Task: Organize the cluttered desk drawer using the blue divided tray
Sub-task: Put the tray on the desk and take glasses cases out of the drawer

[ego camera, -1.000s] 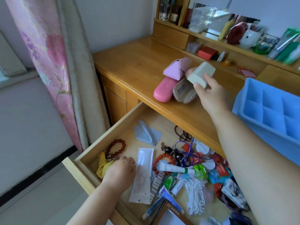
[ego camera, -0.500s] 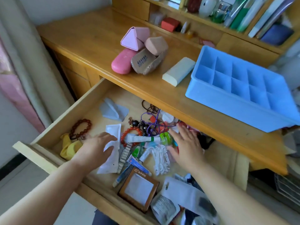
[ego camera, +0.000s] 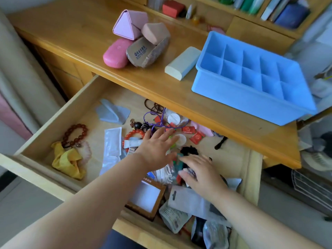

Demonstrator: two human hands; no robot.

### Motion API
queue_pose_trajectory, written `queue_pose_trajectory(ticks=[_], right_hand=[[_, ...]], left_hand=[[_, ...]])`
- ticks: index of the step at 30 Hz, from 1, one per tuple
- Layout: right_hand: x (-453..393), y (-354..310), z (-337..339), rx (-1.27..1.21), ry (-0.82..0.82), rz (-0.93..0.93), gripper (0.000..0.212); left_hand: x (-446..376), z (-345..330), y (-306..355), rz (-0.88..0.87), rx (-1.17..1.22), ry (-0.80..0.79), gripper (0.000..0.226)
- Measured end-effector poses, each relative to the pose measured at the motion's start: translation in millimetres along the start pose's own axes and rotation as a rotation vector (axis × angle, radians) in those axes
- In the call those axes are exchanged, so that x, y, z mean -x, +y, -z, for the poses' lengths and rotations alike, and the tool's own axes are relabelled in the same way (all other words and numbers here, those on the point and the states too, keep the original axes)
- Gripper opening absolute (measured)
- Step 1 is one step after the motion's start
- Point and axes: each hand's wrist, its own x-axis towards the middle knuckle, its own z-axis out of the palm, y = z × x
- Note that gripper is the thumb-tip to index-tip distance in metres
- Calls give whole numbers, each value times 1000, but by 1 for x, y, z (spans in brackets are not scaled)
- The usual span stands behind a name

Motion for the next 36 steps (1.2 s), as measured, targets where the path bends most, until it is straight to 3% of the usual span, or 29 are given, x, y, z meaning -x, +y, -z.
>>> queue_pose_trajectory(ticks=[3,8,10,12,14,16,18,20,23,25,26,28,30,31,33,36], right_hand=[[-14,16,11,38,137,-113,38],[-66,26,3,164,142,-242,56],[-91,32,4,205,221,-419,56],[-108,39,7,96,265,-691,49],[-120,46,8,-193,258,-850,45],[-124,47,3,-209,203,-826,44],[-119,43,-7,86,148,-704,55],[-107,30,-18,201,155,-510,57],[-81,17,-17,24,114,-138,45],[-62,24,-9,-26,260,-48,32],[-57,32,-3,-18,358,-109,26],[-54,59,10,-4,452,-434,30],[-62,84,21,-27,326,-828,57],[-68,88,22,-49,272,-930,64],[-82,77,14,-118,234,-920,59],[-91,34,-12,-96,204,-585,45]], left_hand=[[-4,-5,-2,7,-68,-116,53],[26,-10,-20,-72,-124,-74,43],[41,-10,-33,-56,-51,-79,45],[54,-8,-48,-26,5,-50,46],[65,-5,-64,20,106,16,46],[72,-3,-79,35,190,50,49],[73,0,-93,37,232,41,52],[69,5,-102,35,279,14,54],[60,15,-110,-14,257,-15,58],[58,24,-113,-34,285,2,65],[59,28,-114,-40,328,36,69],[62,33,-116,-62,440,124,71],[65,36,-122,-22,476,206,59],[65,36,-126,13,445,241,50],[65,36,-139,48,345,282,41],[70,40,-159,83,278,286,43]])
